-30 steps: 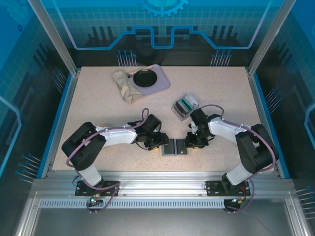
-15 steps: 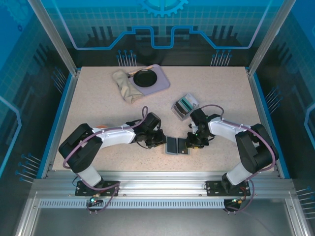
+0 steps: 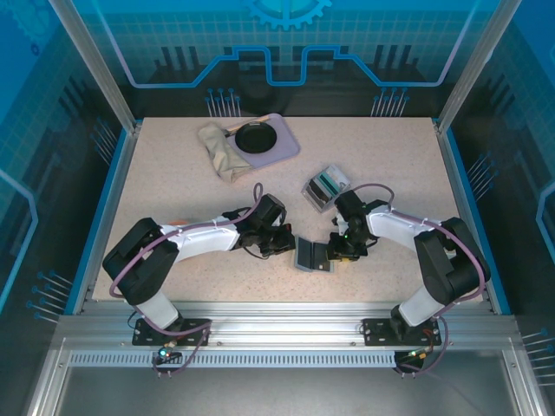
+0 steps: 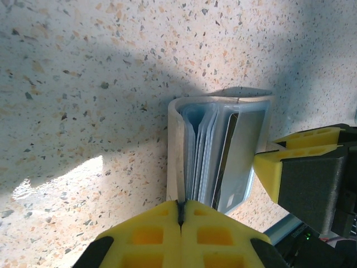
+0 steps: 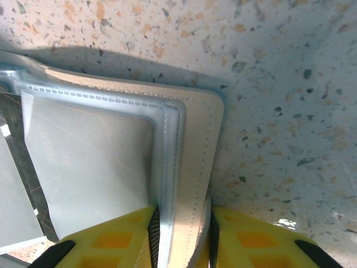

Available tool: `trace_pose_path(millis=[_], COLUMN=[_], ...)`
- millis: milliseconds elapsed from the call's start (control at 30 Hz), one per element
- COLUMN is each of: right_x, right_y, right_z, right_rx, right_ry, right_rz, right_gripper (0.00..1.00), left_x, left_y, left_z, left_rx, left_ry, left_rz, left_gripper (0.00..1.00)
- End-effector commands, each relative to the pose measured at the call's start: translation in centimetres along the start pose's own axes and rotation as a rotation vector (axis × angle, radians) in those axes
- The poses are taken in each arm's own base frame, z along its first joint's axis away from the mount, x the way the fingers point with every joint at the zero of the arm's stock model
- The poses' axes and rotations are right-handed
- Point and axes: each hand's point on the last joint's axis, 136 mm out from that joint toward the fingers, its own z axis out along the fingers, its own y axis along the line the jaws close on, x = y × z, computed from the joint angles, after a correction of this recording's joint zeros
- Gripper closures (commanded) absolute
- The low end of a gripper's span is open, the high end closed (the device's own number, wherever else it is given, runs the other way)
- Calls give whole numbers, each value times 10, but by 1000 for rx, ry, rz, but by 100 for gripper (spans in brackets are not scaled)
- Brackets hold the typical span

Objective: Put the credit cards into the card holder
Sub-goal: Close the card holder at the bottom-center of the table.

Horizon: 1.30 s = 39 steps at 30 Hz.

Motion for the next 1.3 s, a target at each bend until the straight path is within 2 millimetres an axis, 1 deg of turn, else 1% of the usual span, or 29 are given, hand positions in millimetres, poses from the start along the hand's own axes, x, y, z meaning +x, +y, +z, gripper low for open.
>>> trace_pose_path(millis=[0, 33, 100, 133, 233, 300, 467, 567, 767, 833, 967, 1133, 1267], right_x=[-11, -11, -10, -8, -2, -7, -7, -9, -4, -2, 0, 1, 2], right_y=[16, 15, 12, 10, 4, 3, -8, -7, -8, -7, -10, -5, -4], right_z=[-17, -20, -26, -27, -34, -44, -51, -53, -60, -58, -54, -51, -50], right_rx=[-42, -31, -17, -6, 25, 49, 115, 127, 184, 184, 195, 184, 183], right_ry=[-52, -58, -70, -70, -69, -99, -117, -120, -113, -107, -90, -78, -73], right_rz=[-27, -28, -31, -31, -35, -36, -35, -47, -67, -73, -73, -82, -85], right_gripper=[64, 62, 60, 58, 55, 51, 50, 50, 54, 58, 60, 67, 68], left_x=[-1, -1, -1, -1, -2, -2, -2, -2, -2, -2, -2, -2, -2], left_y=[-17, -17, -16, -16, -16, -17, -16, -18, -18, -18, -19, -19, -19], left_z=[-9, -10, -11, -12, -12, -12, -12, -12, -12, -12, -13, -13, -13], left_rx=[40, 39, 36, 36, 37, 40, 36, 39, 38, 40, 42, 43, 44], left_ry=[1, 0, -3, -6, -7, -8, -6, -3, -2, -3, -4, -3, -4], left_rz=[48, 51, 51, 50, 48, 49, 49, 50, 50, 49, 50, 48, 46], left_gripper=[100, 100, 100, 100, 100, 100, 100, 100, 100, 100, 100, 100, 100])
